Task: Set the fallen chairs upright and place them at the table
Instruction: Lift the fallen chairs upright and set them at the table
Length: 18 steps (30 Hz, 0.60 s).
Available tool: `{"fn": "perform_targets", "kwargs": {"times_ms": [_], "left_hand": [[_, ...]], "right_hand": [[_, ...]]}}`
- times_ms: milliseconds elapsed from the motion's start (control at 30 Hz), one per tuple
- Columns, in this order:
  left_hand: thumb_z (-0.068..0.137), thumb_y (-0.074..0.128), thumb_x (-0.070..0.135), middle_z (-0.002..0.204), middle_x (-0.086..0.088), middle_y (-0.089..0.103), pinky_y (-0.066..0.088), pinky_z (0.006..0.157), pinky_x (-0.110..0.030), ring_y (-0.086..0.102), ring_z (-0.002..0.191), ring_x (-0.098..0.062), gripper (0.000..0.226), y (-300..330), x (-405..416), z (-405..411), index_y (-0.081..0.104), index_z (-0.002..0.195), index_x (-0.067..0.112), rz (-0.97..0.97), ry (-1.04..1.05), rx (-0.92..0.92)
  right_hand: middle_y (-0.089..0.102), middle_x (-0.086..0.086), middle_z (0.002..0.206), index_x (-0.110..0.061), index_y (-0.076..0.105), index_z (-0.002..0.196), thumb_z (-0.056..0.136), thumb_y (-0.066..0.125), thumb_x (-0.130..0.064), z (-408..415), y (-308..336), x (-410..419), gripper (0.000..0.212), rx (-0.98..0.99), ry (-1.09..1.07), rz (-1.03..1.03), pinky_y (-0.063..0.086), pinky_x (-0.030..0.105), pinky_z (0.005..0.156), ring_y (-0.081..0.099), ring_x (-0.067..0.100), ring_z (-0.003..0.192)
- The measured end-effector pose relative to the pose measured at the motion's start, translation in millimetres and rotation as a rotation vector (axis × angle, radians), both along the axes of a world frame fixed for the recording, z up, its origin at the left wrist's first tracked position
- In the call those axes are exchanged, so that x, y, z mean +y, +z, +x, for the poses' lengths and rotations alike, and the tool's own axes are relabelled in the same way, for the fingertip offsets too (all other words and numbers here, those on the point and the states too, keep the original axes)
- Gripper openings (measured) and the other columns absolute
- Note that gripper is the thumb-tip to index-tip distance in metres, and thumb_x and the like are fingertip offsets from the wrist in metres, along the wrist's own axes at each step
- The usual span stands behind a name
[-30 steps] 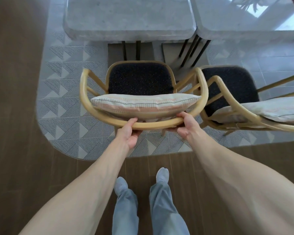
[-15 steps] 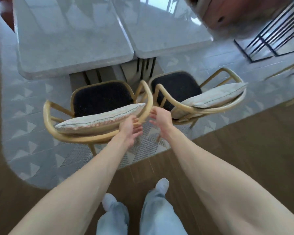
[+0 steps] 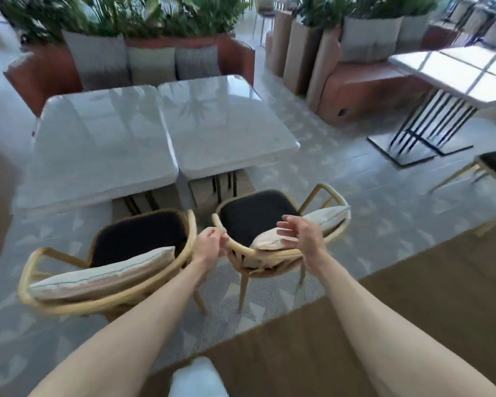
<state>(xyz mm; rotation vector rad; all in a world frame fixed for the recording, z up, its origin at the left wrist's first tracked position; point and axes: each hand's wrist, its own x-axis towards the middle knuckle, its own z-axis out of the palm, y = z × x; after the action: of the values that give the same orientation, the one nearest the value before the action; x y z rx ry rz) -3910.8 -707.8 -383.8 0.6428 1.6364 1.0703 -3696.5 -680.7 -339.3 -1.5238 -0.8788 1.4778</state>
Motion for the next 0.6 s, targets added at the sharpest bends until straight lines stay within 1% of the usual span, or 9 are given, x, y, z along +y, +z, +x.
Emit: {"fn": "perform_targets", "kwargs": {"times_ms": [67,133,200,267,333,400,467,533,600], "left_hand": [[0.100,0.053,0.014,0.082,-0.013,0.065,0.050,0.062,-0.035,0.060,0.068,-0.023,0.016,1,17,32,0.063,0.090,0.007,0.001,0.056,-0.062],[0.099,0.054,0.017,0.085,-0.012,0.067,0.052,0.063,-0.035,0.062,0.073,-0.024,0.016,-3,37,63,0.064,0.097,0.005,0.007,0.084,-0.117],[0.099,0.055,0.020,0.088,-0.013,0.069,0.054,0.065,-0.036,0.064,0.077,-0.024,0.018,-6,57,88,0.065,0.099,0.005,0.020,0.100,-0.160],[0.098,0.055,0.022,0.091,-0.013,0.070,0.057,0.071,-0.039,0.066,0.081,-0.024,0.020,-12,79,107,0.066,0.101,0.005,0.023,0.112,-0.181],[0.097,0.055,0.022,0.095,-0.015,0.070,0.057,0.081,-0.044,0.067,0.087,-0.026,0.021,-22,103,120,0.067,0.102,0.005,0.003,0.158,-0.223],[0.097,0.055,0.021,0.094,-0.015,0.069,0.056,0.086,-0.046,0.066,0.088,-0.027,0.019,-32,122,130,0.067,0.098,0.005,-0.040,0.259,-0.295],[0.097,0.053,0.019,0.090,-0.013,0.066,0.055,0.082,-0.042,0.064,0.084,-0.026,0.018,-42,136,141,0.065,0.092,0.006,-0.094,0.386,-0.373],[0.097,0.051,0.017,0.087,-0.012,0.064,0.054,0.075,-0.038,0.062,0.079,-0.024,0.017,-49,143,153,0.062,0.090,0.006,-0.126,0.474,-0.425],[0.098,0.051,0.016,0.086,-0.013,0.063,0.054,0.077,-0.038,0.062,0.079,-0.024,0.016,-53,151,164,0.061,0.090,0.006,-0.144,0.548,-0.461]], "right_hand": [[0.072,0.018,0.116,-0.009,0.069,0.108,0.101,0.050,-0.014,24,0,12,0.021,0.027,-0.033,-0.009,0.055,0.044,0.088,0.069,0.032,0.102],[0.071,0.015,0.115,-0.013,0.068,0.107,0.101,0.049,-0.015,45,-2,28,0.019,0.032,-0.055,-0.008,0.056,0.046,0.092,0.069,0.031,0.105],[0.071,0.012,0.116,-0.016,0.067,0.108,0.102,0.049,-0.017,63,-7,47,0.019,-0.003,-0.045,-0.011,0.058,0.046,0.094,0.069,0.031,0.108],[0.071,0.012,0.117,-0.016,0.067,0.110,0.102,0.049,-0.016,79,-17,68,0.019,-0.035,-0.020,-0.026,0.057,0.046,0.094,0.069,0.031,0.109],[0.071,0.013,0.118,-0.012,0.067,0.114,0.102,0.049,-0.015,97,-31,93,0.022,-0.077,0.011,-0.047,0.056,0.047,0.094,0.068,0.033,0.110],[0.070,0.014,0.119,-0.008,0.066,0.119,0.103,0.048,-0.015,113,-43,114,0.026,-0.111,0.029,-0.081,0.056,0.047,0.095,0.068,0.033,0.111],[0.069,0.014,0.119,-0.007,0.065,0.121,0.104,0.047,-0.016,132,-55,131,0.027,-0.138,0.051,-0.133,0.057,0.044,0.090,0.068,0.032,0.109],[0.069,0.013,0.117,-0.006,0.065,0.119,0.104,0.047,-0.016,149,-64,145,0.025,-0.153,0.052,-0.169,0.057,0.039,0.083,0.069,0.028,0.101],[0.070,0.012,0.113,-0.005,0.066,0.113,0.104,0.048,-0.017,162,-71,162,0.023,-0.138,0.017,-0.217,0.057,0.036,0.079,0.069,0.025,0.096]]}}
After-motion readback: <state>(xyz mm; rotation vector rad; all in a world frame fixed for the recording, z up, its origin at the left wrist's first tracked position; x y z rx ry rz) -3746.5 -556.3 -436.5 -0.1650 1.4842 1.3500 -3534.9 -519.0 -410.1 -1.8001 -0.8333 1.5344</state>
